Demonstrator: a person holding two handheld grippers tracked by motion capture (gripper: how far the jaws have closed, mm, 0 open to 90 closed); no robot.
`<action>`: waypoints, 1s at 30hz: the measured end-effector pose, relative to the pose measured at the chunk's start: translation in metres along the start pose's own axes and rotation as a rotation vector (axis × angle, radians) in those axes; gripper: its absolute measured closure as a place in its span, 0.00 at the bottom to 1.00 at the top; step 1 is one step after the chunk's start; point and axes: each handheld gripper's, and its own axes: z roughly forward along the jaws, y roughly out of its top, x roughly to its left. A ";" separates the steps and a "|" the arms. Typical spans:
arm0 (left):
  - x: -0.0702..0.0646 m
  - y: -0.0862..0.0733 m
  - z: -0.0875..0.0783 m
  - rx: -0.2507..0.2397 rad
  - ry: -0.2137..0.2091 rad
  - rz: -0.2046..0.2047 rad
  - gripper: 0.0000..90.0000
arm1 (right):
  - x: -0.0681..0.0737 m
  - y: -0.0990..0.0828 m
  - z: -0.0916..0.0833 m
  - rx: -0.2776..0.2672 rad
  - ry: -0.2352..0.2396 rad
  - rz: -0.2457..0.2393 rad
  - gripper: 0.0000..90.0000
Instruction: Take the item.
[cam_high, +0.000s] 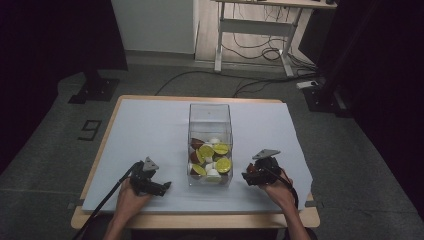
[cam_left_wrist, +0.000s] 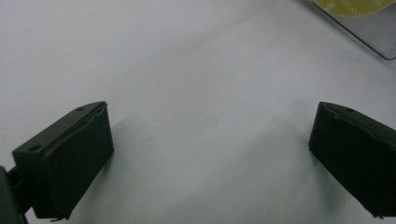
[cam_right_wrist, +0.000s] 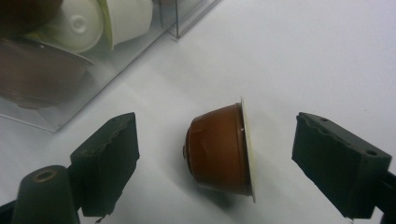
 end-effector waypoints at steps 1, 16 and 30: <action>0.000 0.000 0.000 0.000 0.000 0.000 0.00 | 0.000 0.000 -0.001 -0.007 0.003 0.003 0.15; 0.000 0.000 0.000 0.000 0.000 0.001 0.00 | -0.001 -0.012 -0.023 -0.087 -0.009 0.045 0.08; 0.000 0.000 0.000 0.000 0.001 0.001 0.00 | -0.005 -0.032 -0.024 -0.074 -0.015 0.067 0.08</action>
